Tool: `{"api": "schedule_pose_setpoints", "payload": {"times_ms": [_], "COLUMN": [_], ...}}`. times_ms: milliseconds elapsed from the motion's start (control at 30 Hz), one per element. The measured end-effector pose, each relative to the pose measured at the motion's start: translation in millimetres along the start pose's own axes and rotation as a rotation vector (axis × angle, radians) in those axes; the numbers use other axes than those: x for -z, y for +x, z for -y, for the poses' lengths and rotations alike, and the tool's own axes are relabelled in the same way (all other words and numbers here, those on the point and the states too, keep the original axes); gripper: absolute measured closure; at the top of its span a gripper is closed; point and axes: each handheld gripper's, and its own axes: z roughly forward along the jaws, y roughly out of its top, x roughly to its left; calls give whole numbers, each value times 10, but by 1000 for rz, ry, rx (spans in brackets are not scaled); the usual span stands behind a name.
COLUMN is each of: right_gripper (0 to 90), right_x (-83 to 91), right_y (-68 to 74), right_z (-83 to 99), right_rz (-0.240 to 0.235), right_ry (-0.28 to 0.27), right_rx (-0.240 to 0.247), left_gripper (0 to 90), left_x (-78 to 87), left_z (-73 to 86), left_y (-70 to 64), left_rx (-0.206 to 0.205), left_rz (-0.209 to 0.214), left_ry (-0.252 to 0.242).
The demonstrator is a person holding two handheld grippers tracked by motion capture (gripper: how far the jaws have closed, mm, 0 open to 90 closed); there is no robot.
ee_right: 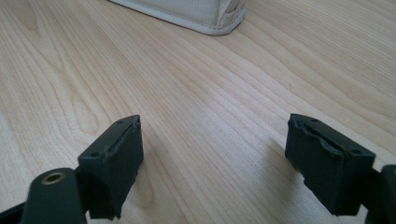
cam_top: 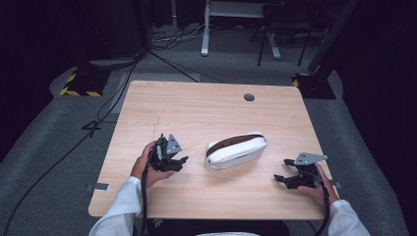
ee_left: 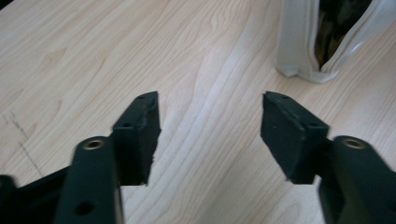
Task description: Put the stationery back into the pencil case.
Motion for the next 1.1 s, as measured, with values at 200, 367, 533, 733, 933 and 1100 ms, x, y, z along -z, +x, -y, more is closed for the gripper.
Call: {"api": "schedule_pose_setpoints", "payload": {"times_ms": [200, 367, 533, 733, 933, 1100], "right_gripper": [196, 196, 196, 195, 195, 194], "right_x": [0, 0, 0, -1, -2, -1], "right_y": [0, -1, -1, -1, -1, 0], "right_z": [0, 0, 0, 0, 0, 0], "right_rz": [1, 1, 1, 0, -1, 2], "right_ry": [1, 0, 1, 0, -1, 0], "right_rx": [-1, 0, -1, -1, -2, -3], "left_gripper": [243, 193, 164, 165, 165, 163], "left_x": [-13, 0, 54, 145, 196, 224], "left_z": [144, 327, 515, 719, 886, 993], "left_y": [-39, -13, 8, 43, 71, 110], "left_rx": [21, 83, 109, 134, 169, 209], "left_rz": [-59, -68, -46, -13, -20, -12], "left_ry": [36, 54, 52, 52, 68, 51]}}
